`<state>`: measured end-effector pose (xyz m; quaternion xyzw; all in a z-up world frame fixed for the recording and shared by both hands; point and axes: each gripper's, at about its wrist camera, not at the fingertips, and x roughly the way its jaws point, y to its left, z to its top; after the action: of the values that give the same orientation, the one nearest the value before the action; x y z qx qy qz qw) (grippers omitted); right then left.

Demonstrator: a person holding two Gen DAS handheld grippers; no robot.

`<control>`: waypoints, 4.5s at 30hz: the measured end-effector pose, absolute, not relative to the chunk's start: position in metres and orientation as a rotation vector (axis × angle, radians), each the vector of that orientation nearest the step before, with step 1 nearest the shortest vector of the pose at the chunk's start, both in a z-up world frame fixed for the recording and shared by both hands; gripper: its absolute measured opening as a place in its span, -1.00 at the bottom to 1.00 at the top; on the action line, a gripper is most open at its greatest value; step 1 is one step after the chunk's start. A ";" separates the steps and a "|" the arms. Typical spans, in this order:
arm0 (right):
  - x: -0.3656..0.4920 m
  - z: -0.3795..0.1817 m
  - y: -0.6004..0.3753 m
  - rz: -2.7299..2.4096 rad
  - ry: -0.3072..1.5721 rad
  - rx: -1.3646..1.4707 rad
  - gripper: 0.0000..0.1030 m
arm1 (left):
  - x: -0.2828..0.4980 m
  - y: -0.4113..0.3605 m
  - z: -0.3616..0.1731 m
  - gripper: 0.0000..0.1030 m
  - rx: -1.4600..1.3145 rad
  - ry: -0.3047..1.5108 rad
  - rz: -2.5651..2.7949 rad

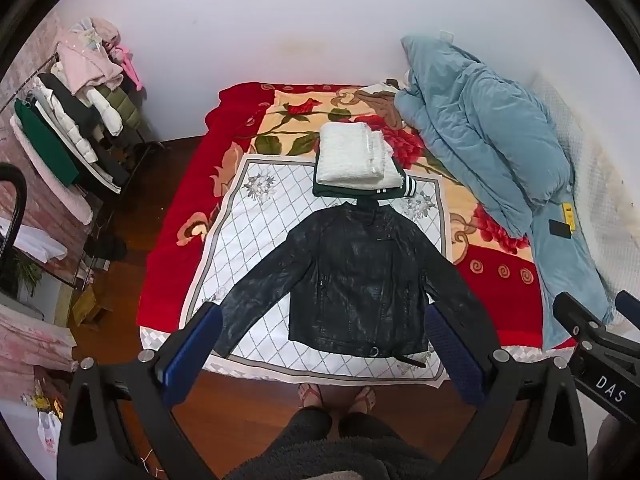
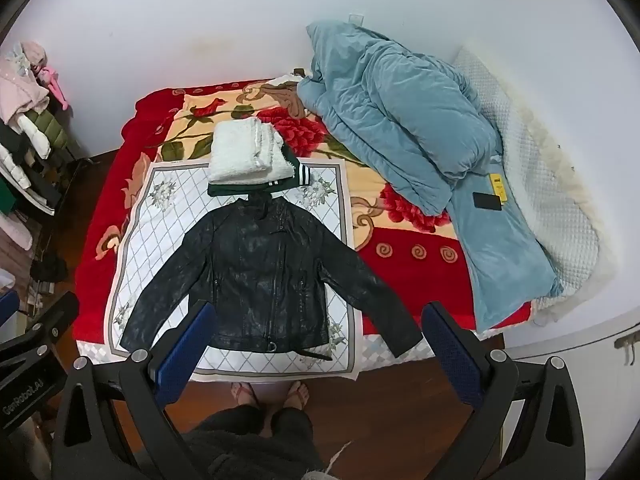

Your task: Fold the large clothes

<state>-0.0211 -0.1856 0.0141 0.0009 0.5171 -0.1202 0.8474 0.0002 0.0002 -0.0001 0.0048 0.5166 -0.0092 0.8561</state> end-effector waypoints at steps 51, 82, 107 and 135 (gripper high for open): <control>-0.023 0.037 -0.178 -0.253 1.075 -0.033 1.00 | 0.003 0.004 0.024 0.99 0.010 1.035 -0.007; -0.015 0.045 -0.174 -0.250 1.071 -0.043 1.00 | -0.002 0.007 0.021 0.99 0.009 1.036 -0.007; 0.010 -0.027 -0.201 -0.317 1.079 0.099 1.00 | 0.048 0.002 -0.037 1.00 0.109 0.940 0.057; -0.066 -0.663 -0.530 -0.751 1.044 1.616 0.46 | 0.187 -0.156 -0.479 1.00 0.340 1.381 0.155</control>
<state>-0.0657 -0.5300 -0.6633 0.6719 0.4341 -0.3121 0.5126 0.1870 -0.1556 -0.4792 0.1557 0.6331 0.0709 0.7549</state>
